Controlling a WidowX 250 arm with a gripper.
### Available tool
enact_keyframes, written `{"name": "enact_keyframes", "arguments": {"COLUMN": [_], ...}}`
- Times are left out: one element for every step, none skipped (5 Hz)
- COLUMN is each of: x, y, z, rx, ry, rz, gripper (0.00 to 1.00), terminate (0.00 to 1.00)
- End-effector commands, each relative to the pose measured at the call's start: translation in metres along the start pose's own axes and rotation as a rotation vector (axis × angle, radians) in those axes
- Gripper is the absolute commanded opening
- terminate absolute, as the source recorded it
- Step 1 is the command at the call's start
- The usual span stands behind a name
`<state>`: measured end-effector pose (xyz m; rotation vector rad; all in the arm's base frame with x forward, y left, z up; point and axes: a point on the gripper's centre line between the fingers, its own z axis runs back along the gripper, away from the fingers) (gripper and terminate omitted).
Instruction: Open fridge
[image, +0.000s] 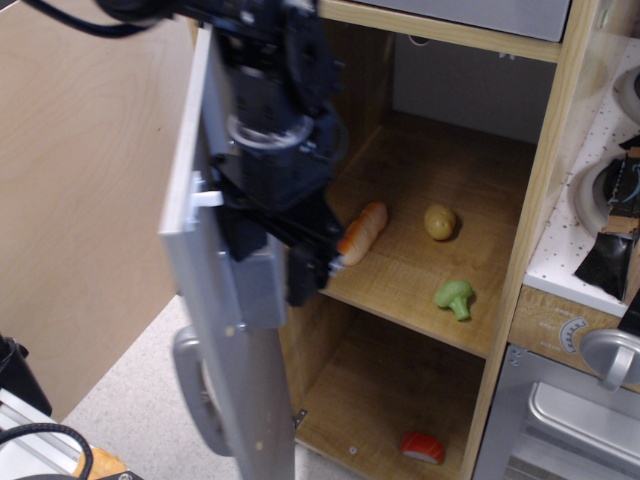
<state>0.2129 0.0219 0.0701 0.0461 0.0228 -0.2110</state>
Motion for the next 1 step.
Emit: {"name": "enact_keyframes", "arguments": {"x": [-0.0101], "y": [0.0193], "z": [0.0258], "rx": [0.058], "ry": [-0.059], "rz": [0.008], "gripper": [1.00], "terminate": [1.00]}}
